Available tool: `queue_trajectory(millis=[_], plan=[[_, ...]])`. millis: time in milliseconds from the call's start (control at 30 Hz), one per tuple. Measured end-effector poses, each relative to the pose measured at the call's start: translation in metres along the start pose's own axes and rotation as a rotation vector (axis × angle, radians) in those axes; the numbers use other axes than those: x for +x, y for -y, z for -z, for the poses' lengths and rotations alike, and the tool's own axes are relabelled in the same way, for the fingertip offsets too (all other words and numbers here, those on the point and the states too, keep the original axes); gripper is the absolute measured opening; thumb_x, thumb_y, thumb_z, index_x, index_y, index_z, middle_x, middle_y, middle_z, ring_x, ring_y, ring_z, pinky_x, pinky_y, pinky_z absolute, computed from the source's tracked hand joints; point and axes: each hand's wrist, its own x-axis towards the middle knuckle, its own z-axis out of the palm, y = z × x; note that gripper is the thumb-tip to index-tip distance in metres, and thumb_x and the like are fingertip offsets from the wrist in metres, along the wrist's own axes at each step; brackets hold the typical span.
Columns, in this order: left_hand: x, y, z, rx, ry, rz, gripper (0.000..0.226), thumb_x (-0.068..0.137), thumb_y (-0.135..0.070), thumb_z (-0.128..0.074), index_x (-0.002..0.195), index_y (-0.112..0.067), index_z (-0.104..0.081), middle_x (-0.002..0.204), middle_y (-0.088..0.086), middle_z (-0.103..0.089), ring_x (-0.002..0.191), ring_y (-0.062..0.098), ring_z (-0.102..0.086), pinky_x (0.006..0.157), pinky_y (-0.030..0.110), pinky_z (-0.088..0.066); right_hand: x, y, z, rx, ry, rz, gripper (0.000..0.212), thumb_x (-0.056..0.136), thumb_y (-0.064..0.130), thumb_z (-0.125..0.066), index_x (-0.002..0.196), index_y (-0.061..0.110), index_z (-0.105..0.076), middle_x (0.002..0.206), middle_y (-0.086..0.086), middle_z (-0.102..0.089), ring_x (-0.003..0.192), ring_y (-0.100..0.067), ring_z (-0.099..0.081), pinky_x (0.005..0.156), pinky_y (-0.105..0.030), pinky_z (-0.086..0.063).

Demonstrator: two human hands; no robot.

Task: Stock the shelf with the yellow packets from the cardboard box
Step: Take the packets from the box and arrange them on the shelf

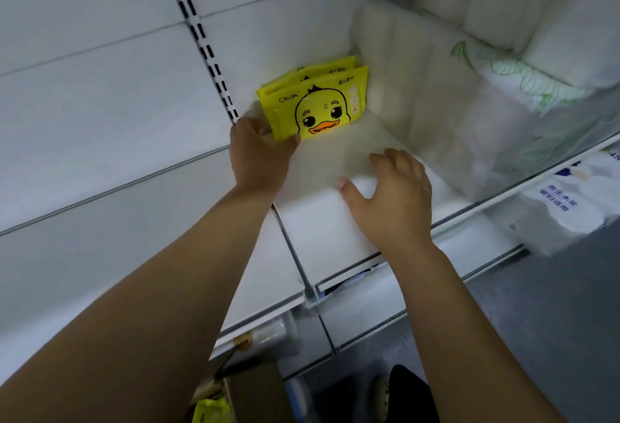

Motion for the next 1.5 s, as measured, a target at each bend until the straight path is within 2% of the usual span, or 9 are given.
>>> queue_trajectory(millis=[200, 300, 500, 700, 1000, 1133, 1233, 1333, 1500], plan=[[-0.074, 0.027, 0.077, 0.202, 0.120, -0.098, 0.063, 0.089, -0.039, -0.077, 0.142, -0.016, -0.051, 0.146, 0.001, -0.051, 0.135, 0.021, -0.048, 0.105, 0.027, -0.037, -0.031, 0.015, 0.018, 0.088, 0.047, 0.059, 0.054, 0.093, 0.050, -0.061, 0.133, 0.014, -0.059, 0.149, -0.006, -0.047, 0.145, -0.026, -0.027, 0.117, -0.043, -0.024], [-0.119, 0.046, 0.122, 0.301, 0.146, -0.155, 0.062, 0.093, -0.042, -0.072, 0.144, -0.015, -0.050, 0.149, 0.003, -0.050, 0.136, 0.023, -0.048, 0.108, 0.029, -0.036, -0.070, 0.032, 0.019, 0.063, 0.145, 0.148, 0.058, 0.094, 0.052, -0.057, 0.139, 0.015, -0.054, 0.153, -0.006, -0.042, 0.147, -0.024, -0.025, 0.119, -0.041, -0.022], [-0.221, 0.092, 0.207, 0.343, 0.112, -0.072, 0.061, 0.091, -0.041, -0.075, 0.140, -0.011, -0.055, 0.143, 0.006, -0.055, 0.133, 0.026, -0.050, 0.110, 0.034, -0.037, -0.172, 0.068, 0.021, 0.123, 0.299, 0.342, 0.058, 0.093, 0.049, -0.061, 0.137, 0.011, -0.056, 0.147, -0.009, -0.048, 0.139, -0.028, -0.036, 0.114, -0.047, -0.034], [-0.329, 0.141, 0.289, 0.387, 0.085, 0.001, 0.058, 0.091, -0.042, -0.074, 0.138, -0.013, -0.057, 0.138, 0.009, -0.059, 0.128, 0.028, -0.055, 0.105, 0.041, -0.044, -0.279, 0.101, 0.019, 0.048, 0.517, 0.639, 0.058, 0.094, 0.049, -0.059, 0.141, 0.016, -0.053, 0.151, -0.004, -0.045, 0.142, -0.025, -0.033, 0.116, -0.045, -0.032], [-0.454, 0.251, 0.378, 0.541, 0.002, 0.277, 0.070, 0.090, -0.047, -0.073, 0.139, -0.001, -0.051, 0.140, 0.020, -0.056, 0.130, 0.039, -0.052, 0.107, 0.051, -0.045, -0.380, 0.099, -0.024, -0.116, 0.962, 0.611, 0.067, 0.091, 0.050, -0.065, 0.146, 0.016, -0.048, 0.150, -0.007, -0.046, 0.139, -0.027, -0.036, 0.113, -0.042, -0.036], [-0.480, 0.290, 0.395, 0.586, -0.033, 0.337, 0.086, 0.092, -0.049, -0.070, 0.151, 0.003, -0.036, 0.155, 0.026, -0.041, 0.145, 0.041, -0.037, 0.117, 0.054, -0.035, -0.374, 0.101, -0.052, -0.188, 0.975, 0.529, 0.067, 0.092, 0.048, -0.065, 0.147, 0.013, -0.046, 0.152, -0.012, -0.045, 0.141, -0.032, -0.036, 0.114, -0.040, -0.035], [-0.483, 0.296, 0.390, 0.499, -0.075, 0.420, 0.099, 0.093, -0.053, -0.066, 0.160, 0.000, -0.016, 0.164, 0.021, -0.029, 0.149, 0.038, -0.032, 0.114, 0.052, -0.034, -0.361, 0.107, -0.071, -0.188, 0.990, 0.456, 0.080, 0.090, 0.051, -0.067, 0.153, 0.014, -0.035, 0.156, -0.012, -0.038, 0.144, -0.033, -0.031, 0.115, -0.039, -0.031], [-0.486, 0.306, 0.381, 0.410, -0.055, 0.561, 0.102, 0.093, -0.062, -0.061, 0.163, -0.013, -0.006, 0.154, 0.016, -0.044, 0.134, 0.040, -0.050, 0.099, 0.052, -0.046, -0.352, 0.110, -0.088, -0.243, 1.056, 0.412, 0.097, 0.084, 0.057, -0.071, 0.158, 0.015, -0.023, 0.163, -0.010, -0.026, 0.150, -0.032, -0.021, 0.119, -0.041, -0.023], [-0.480, 0.326, 0.379, 0.384, -0.069, 0.583, 0.091, 0.091, -0.066, -0.058, 0.160, -0.021, -0.018, 0.134, 0.011, -0.063, 0.120, 0.041, -0.060, 0.091, 0.050, -0.051, -0.343, 0.108, -0.108, -0.356, 1.111, 0.402, 0.112, 0.076, 0.060, -0.077, 0.160, 0.020, -0.014, 0.165, -0.010, -0.017, 0.152, -0.033, -0.013, 0.121, -0.045, -0.019]])
